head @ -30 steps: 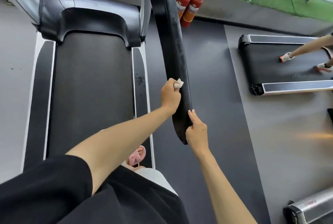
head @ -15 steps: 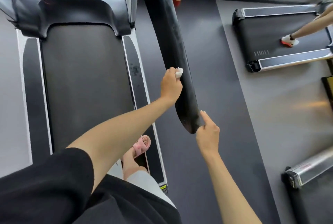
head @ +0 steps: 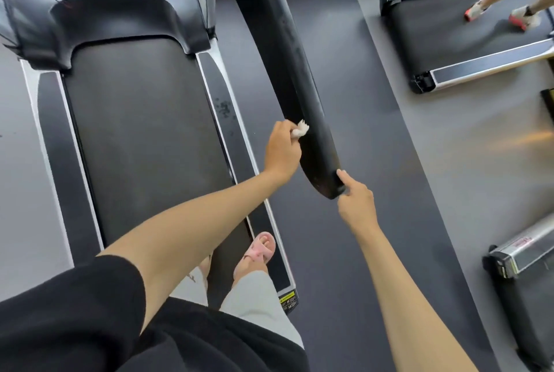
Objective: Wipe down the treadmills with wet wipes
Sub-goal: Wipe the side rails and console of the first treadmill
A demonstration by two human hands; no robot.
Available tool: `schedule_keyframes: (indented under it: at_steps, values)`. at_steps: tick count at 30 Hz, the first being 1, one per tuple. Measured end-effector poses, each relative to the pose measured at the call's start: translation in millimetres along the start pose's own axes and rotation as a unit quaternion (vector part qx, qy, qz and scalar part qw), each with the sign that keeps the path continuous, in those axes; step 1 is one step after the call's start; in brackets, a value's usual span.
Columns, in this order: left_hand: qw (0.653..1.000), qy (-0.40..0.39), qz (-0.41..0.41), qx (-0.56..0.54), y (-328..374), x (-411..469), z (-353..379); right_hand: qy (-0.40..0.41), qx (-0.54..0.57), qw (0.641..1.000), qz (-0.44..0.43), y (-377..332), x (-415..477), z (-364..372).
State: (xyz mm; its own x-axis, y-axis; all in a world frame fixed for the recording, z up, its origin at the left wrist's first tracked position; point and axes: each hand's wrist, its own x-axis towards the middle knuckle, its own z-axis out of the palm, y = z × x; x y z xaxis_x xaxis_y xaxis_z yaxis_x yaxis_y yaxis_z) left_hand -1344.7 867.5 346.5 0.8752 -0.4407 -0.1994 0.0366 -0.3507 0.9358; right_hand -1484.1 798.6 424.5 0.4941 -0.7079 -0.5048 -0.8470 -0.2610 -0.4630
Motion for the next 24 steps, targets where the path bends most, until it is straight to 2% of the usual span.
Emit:
schedule_keyframes:
  at_steps: [4,6,7,9,10,11,13,15,18,20,24]
  values:
    - [0.999,0.033,-0.009,-0.015,15,3,27,-0.018,-0.006,1.000,-0.009,-3,-2,-6]
    - [0.999,0.028,0.029,0.010,7,-25,39,-0.022,-0.010,1.000,-0.017,-2,-1,-8]
    - [0.997,-0.003,0.063,0.033,-3,-40,42,-0.026,-0.012,0.999,-0.019,-1,2,-10]
    - [0.979,-0.113,0.134,0.105,-22,-69,41,-0.041,-0.014,0.999,-0.019,3,9,-16]
    - [0.963,-0.167,0.156,0.141,-30,-80,39,-0.053,-0.014,0.998,-0.019,5,12,-20]
    - [0.957,-0.185,0.158,0.160,-37,-85,37,-0.065,-0.014,0.998,-0.021,7,15,-23]
    - [0.984,-0.108,0.086,0.112,-37,-81,32,-0.086,-0.009,0.996,-0.027,10,17,-27]
    - [0.999,-0.004,-0.038,0.028,-29,-59,27,-0.094,0.009,0.995,-0.033,13,17,-27]
    - [0.987,0.008,-0.159,-0.038,-9,-24,23,-0.104,0.040,0.993,-0.036,17,17,-26]
    - [0.986,0.014,-0.158,-0.053,6,-17,30,-0.109,0.047,0.992,-0.047,21,19,-27]
    - [0.994,0.047,-0.083,-0.044,13,-49,55,-0.120,0.045,0.990,-0.062,29,26,-28]
